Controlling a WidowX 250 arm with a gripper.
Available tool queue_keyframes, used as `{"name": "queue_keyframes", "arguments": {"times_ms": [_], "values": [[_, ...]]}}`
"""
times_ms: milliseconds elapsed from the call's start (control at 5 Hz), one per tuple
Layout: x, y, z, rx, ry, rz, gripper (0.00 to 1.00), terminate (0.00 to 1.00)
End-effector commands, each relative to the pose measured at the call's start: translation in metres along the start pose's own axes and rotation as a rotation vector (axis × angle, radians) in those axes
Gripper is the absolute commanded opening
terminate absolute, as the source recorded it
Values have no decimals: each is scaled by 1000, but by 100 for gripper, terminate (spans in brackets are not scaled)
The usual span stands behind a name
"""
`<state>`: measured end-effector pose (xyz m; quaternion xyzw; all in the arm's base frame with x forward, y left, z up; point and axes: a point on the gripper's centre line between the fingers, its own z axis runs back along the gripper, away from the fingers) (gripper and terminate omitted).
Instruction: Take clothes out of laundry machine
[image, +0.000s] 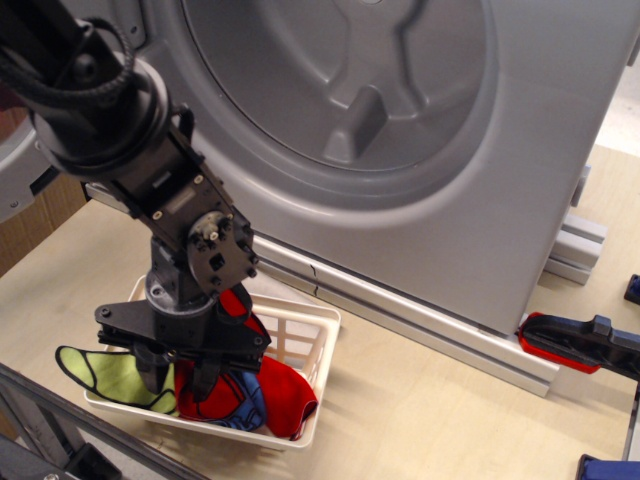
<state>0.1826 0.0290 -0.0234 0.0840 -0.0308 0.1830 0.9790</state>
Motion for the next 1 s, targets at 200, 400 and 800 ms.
{"name": "queue_keyframes", "arguments": {"times_ms": [200,400,800], "values": [[27,14,52,6,-56,17,100,0],[40,22,81,43,-34,16,100,0],[40,22,81,43,-34,16,100,100]]}}
